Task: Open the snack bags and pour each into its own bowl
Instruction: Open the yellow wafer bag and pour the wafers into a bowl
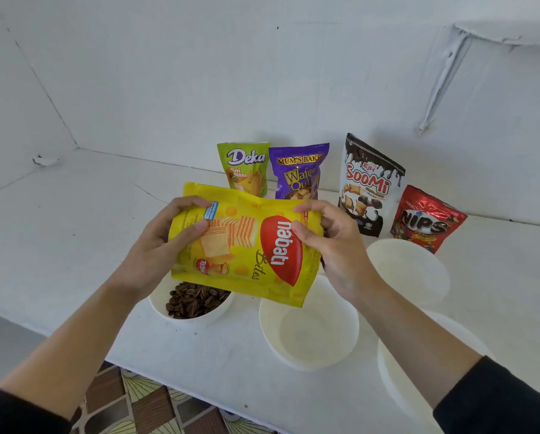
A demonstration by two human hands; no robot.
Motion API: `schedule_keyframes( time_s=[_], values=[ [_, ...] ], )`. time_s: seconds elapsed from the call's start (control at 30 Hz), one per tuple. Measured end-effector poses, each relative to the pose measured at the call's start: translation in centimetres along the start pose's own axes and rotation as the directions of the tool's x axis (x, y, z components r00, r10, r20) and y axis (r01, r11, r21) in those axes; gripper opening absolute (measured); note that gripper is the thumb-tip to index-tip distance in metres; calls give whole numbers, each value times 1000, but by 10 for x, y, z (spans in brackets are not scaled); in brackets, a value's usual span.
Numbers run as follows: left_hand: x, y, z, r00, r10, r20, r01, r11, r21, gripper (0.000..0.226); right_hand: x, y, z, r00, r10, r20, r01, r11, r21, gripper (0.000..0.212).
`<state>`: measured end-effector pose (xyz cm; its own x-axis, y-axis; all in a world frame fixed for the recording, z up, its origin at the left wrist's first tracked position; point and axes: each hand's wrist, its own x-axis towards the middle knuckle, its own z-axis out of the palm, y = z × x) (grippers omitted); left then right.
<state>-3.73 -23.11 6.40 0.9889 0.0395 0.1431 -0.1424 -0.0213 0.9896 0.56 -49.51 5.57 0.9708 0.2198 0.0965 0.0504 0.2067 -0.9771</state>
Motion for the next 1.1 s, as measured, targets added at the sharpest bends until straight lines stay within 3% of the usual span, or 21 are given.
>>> schedule_keyframes(
  time_s=[0.33,0.57,0.93,1.1],
  values=[
    [-4,4,2,999,41,20,-43,993,114,21,-17,27,0,999,40,-34,-39,999,17,14],
    [-3,12,6,998,50,36,-53,993,106,23,-23,33,-4,997,43,-56,-40,998,56,18],
    [6,53,10,977,206,48,-210,968,140,25,-17,4,3,999,-48,-24,50,990,135,27],
    [3,51,15,979,188,73,-197,970,140,25,-22,14,-1,998,-25,-54,32,992,126,24]
  ],
)
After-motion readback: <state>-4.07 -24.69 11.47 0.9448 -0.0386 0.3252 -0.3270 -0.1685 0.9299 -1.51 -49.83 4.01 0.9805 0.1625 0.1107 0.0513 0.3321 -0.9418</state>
